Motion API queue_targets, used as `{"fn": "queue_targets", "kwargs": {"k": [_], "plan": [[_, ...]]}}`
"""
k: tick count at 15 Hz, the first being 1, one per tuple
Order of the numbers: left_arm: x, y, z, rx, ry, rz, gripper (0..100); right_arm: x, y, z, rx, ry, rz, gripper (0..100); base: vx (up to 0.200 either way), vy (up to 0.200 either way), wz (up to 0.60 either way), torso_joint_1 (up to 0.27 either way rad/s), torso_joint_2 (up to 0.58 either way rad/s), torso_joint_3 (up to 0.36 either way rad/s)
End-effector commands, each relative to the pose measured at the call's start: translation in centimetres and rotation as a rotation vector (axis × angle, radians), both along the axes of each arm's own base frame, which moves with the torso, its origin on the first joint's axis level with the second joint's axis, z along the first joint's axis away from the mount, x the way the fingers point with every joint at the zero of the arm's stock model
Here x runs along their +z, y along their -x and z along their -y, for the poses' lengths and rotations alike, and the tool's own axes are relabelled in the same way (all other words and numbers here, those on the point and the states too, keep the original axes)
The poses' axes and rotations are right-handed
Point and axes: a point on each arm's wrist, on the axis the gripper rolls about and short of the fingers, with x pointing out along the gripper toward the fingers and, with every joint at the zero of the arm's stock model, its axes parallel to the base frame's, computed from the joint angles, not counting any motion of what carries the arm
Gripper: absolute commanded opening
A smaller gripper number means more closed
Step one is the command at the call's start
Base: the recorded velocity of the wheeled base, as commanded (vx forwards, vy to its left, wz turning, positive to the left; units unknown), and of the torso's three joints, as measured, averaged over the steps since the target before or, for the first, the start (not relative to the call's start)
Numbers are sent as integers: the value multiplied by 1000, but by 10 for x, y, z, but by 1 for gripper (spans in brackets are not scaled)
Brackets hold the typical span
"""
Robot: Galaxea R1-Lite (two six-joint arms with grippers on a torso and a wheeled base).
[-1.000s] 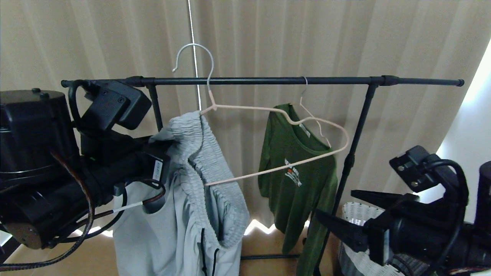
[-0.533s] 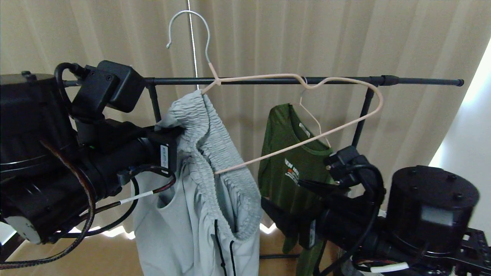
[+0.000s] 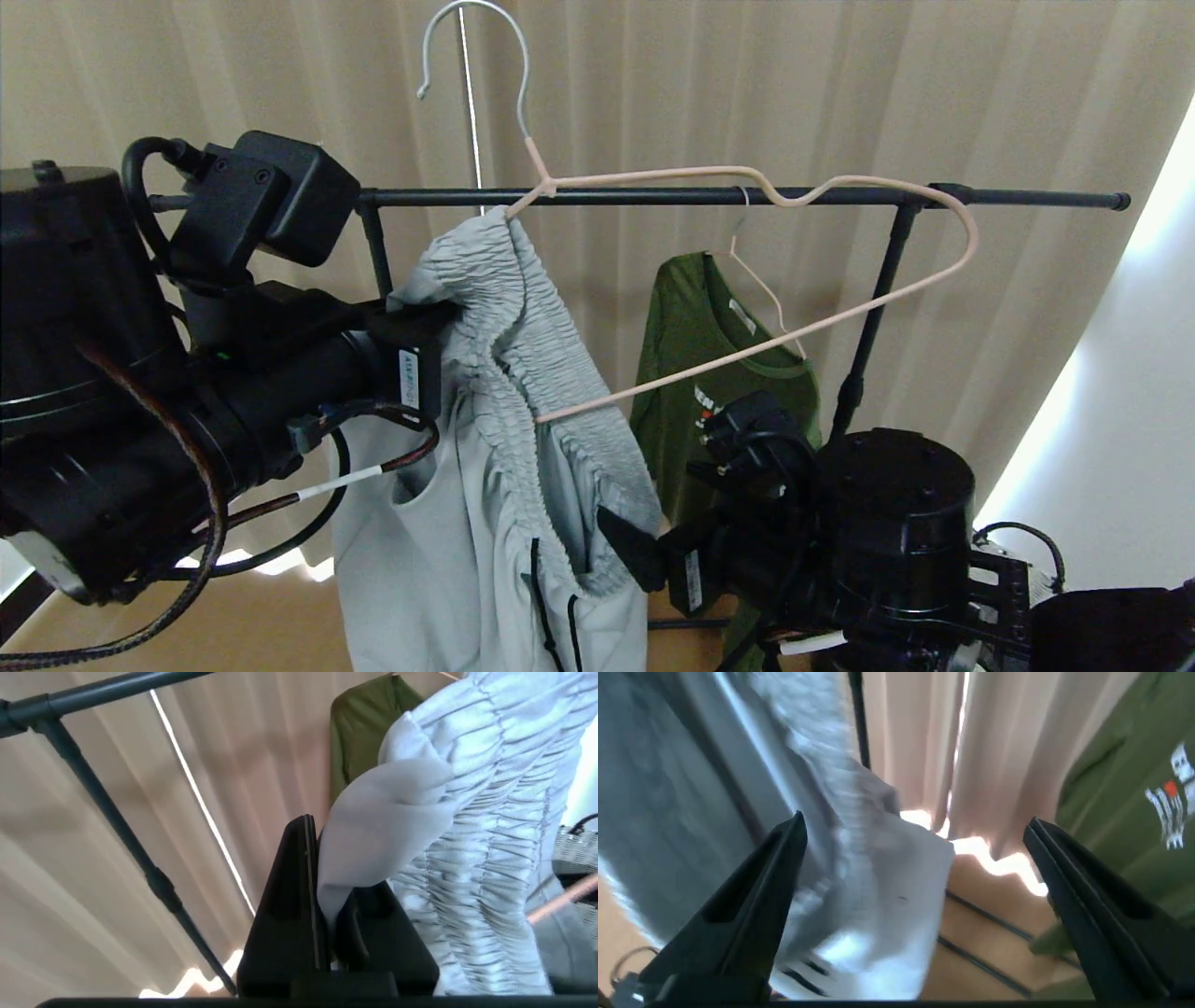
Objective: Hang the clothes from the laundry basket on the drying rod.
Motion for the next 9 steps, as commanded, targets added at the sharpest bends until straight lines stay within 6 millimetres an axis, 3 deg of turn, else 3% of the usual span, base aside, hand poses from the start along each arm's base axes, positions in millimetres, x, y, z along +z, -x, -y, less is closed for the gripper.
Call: {"fn": "queue_targets", "kwargs": {"k": [1,5,9], "plan": [[1,1,-1,5,-5,4,0,-5,1,11,-39,25,-10,100,0,0,0,0,0,0],[-3,-7,-12,55,-81,14,0,0,-1,56,-157,31,-8,100,0,0,0,0,0,0],[-19,-6,-26,90,-229,1,0,16,-8,103,-312,-3,28,100,0,0,0,0,0,0]]}}
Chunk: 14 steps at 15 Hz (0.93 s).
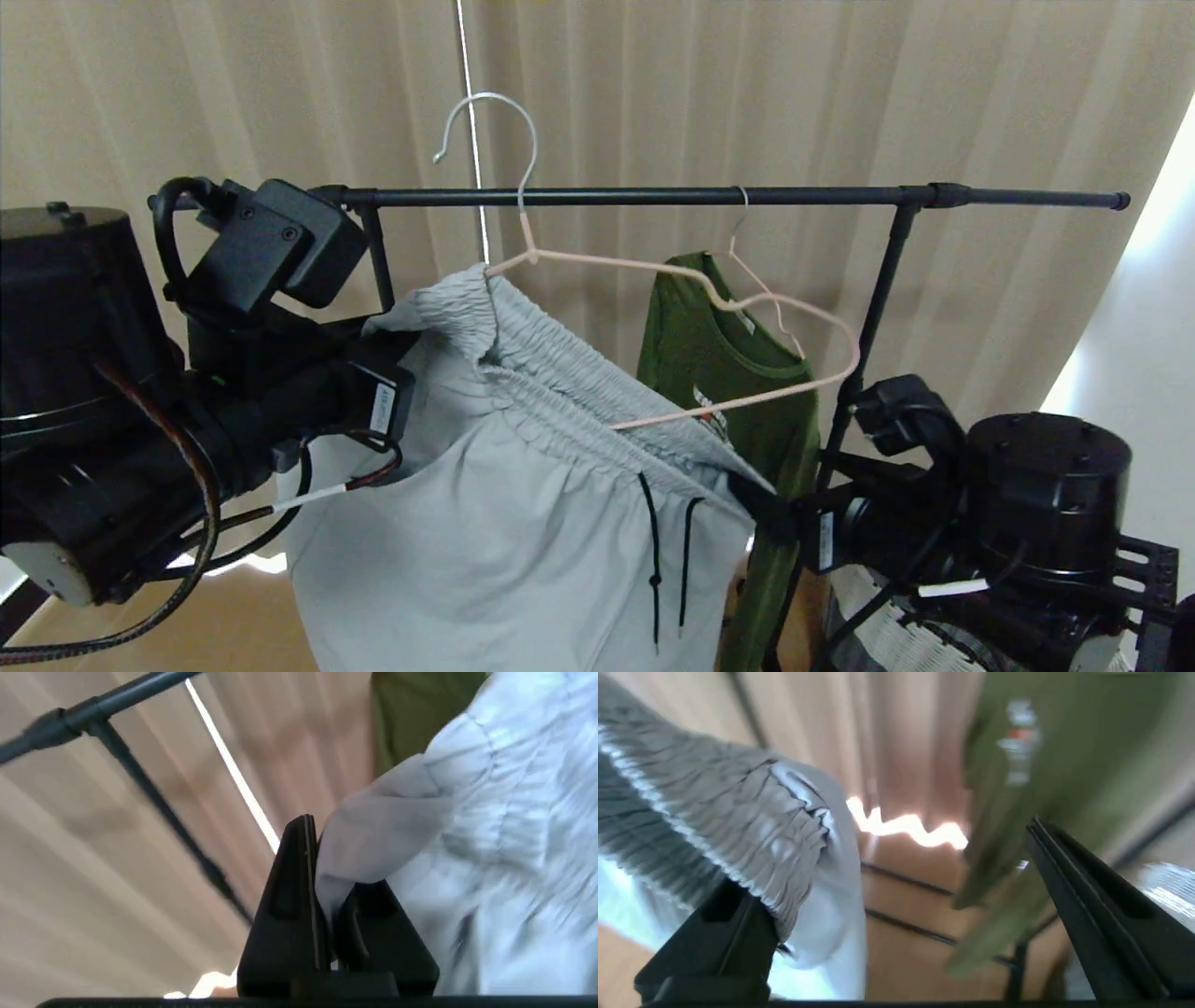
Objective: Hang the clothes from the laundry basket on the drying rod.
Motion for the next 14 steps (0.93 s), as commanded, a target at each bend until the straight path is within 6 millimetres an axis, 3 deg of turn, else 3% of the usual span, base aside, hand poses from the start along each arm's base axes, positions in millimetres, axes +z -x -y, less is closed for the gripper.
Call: {"fn": "queue_targets", "kwargs": {"k": [1,5,14], "plan": [[-7,1,-9,29,-44,-11,0,15,-1,24,-75,-27,53,100,0,0,0,0,0,0],[-22,1,-24,71,-169,-34,0,26,-6,38,-120,-31,94,100,0,0,0,0,0,0],[-45,3,-50,125,-406,-86,0,44,-6,37,-72,-20,169,100,0,0,0,0,0,0]]}}
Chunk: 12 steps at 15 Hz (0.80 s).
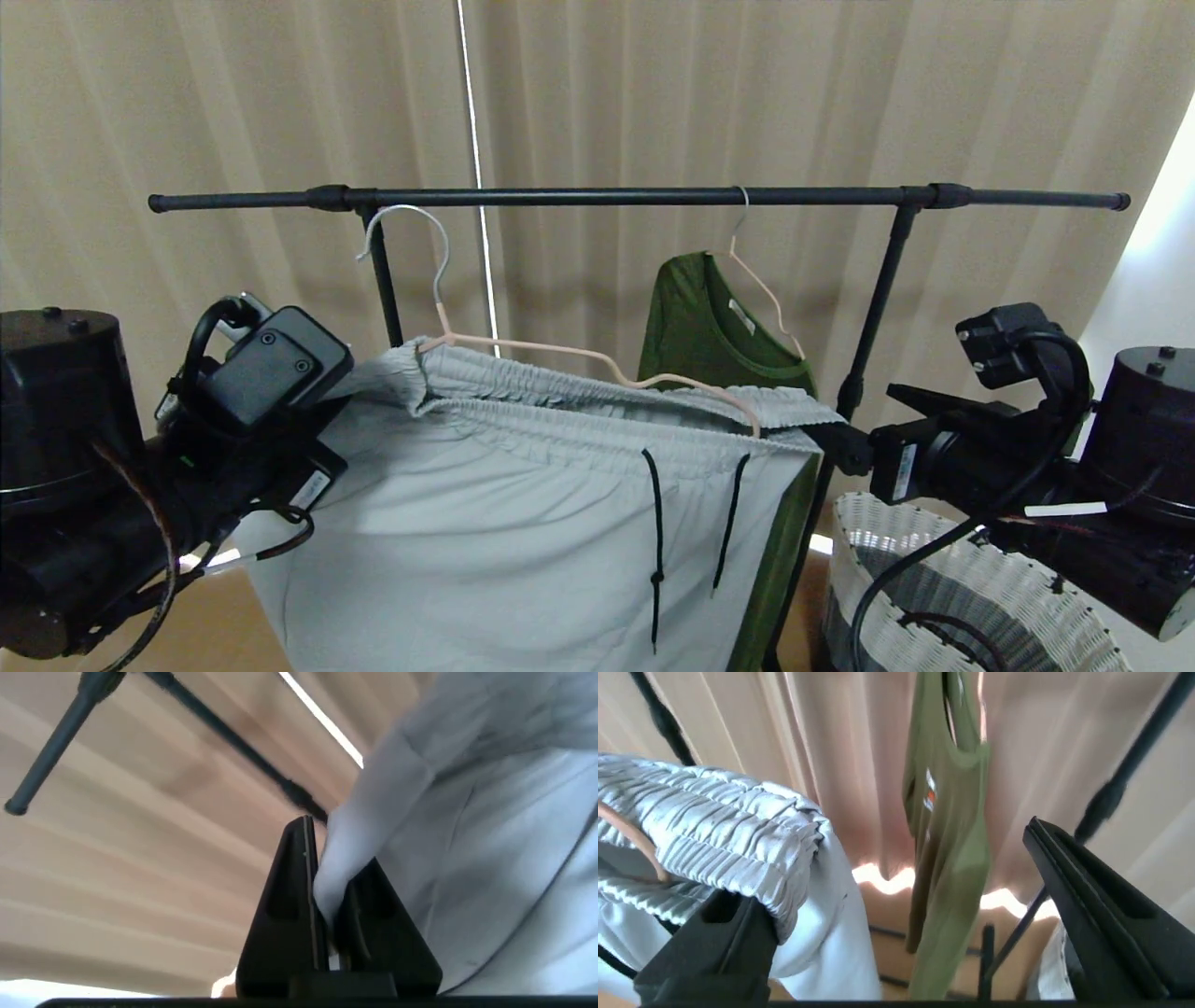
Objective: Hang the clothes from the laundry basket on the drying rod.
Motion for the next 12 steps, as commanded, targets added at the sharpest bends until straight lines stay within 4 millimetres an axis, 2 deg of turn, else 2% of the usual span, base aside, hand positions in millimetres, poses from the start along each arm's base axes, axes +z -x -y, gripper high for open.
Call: {"fn": "queue_targets", "kwargs": {"k": [1,2,4,7,10,12], "plan": [[-5,0,-7,24,-30,-14,0,5,0,0,1,-6,20,100,0,0,0,0,0,0],[-7,0,-16,51,-83,-21,0,10,1,1,4,-4,32,100,0,0,0,0,0,0],[-7,-1,-16,52,-92,-21,0,14,4,2,16,-5,28,100,0,0,0,0,0,0],[-10,0,-17,48,-109,-31,0,31,11,3,82,-27,41,100,0,0,0,0,0,0],[-8,-1,-15,39,-99,-20,0,27,9,2,88,-13,12,100,0,0,0,0,0,0],[-3,4,-4,-16,-54,57,0,13,-11,-9,95,9,-41,100,0,0,0,0,0,0]]}}
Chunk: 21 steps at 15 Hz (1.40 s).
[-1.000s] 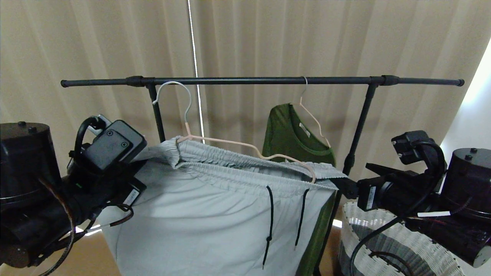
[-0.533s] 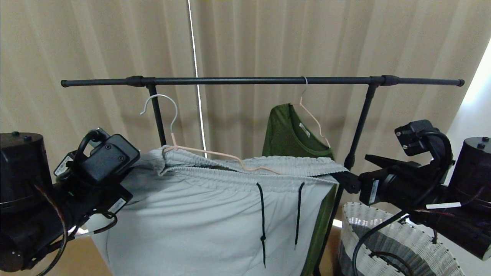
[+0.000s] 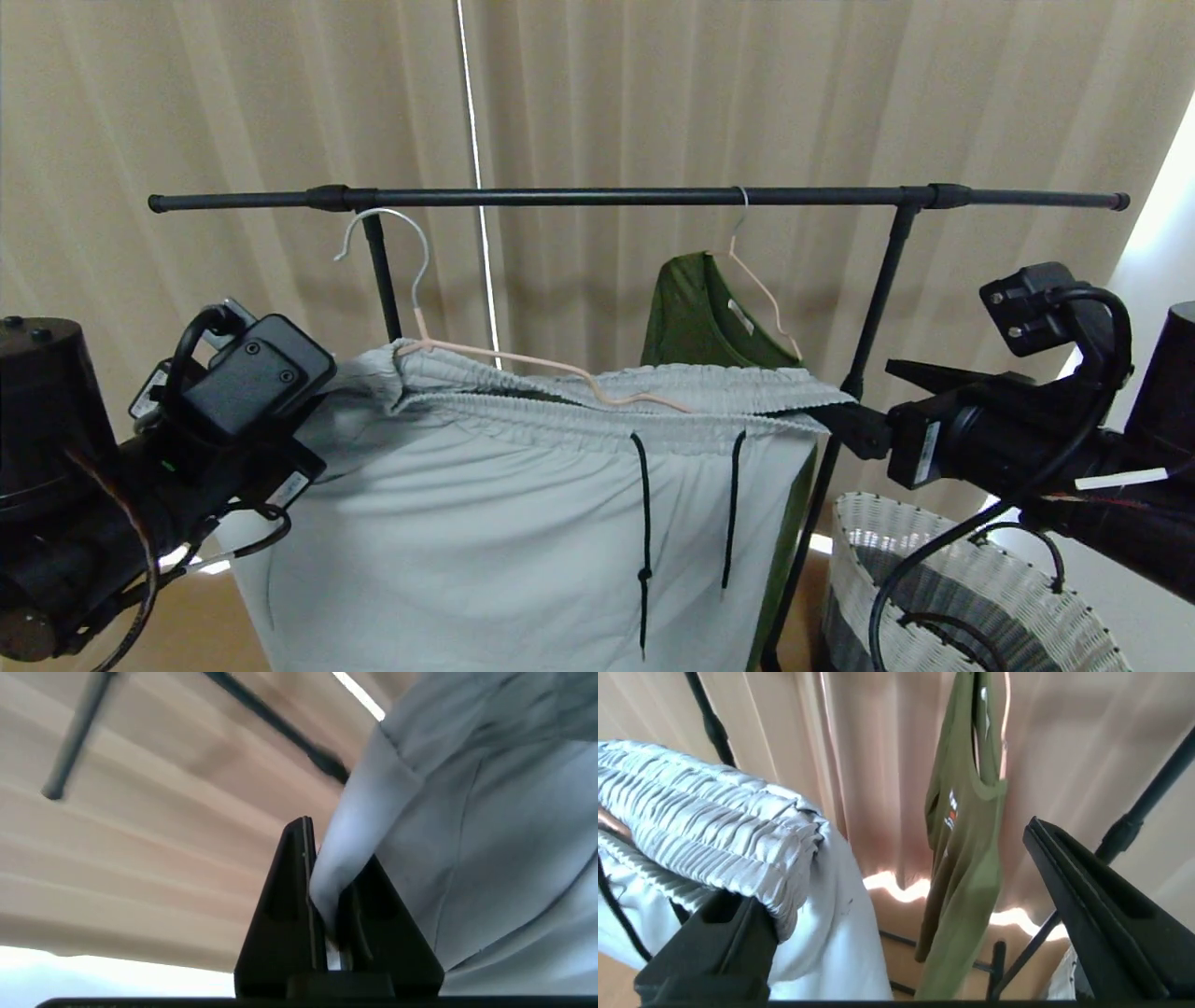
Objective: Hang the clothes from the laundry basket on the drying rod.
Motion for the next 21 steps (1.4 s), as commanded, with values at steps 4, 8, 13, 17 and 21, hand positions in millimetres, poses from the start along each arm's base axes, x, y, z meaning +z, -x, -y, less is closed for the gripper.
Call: {"fn": "queue_targets", "kwargs": {"k": [4,8,13,17,21], "plan": [[0,8,17,-100,64,25,0,-17,-44,-25,6,27,-60,100,0,0,0,0,0,0],[-2,10,24,-175,88,4,0,-17,-46,-39,47,24,-58,100,0,0,0,0,0,0],[-19,15,20,-169,49,-51,0,1,-45,-41,51,-9,2,100,0,0,0,0,0,0],[-18,10,10,-116,40,-47,0,4,-53,-21,-23,-13,13,100,0,0,0,0,0,0],[-15,2,12,-39,54,-33,0,-2,-34,-19,20,1,-13,100,0,0,0,0,0,0]]}}
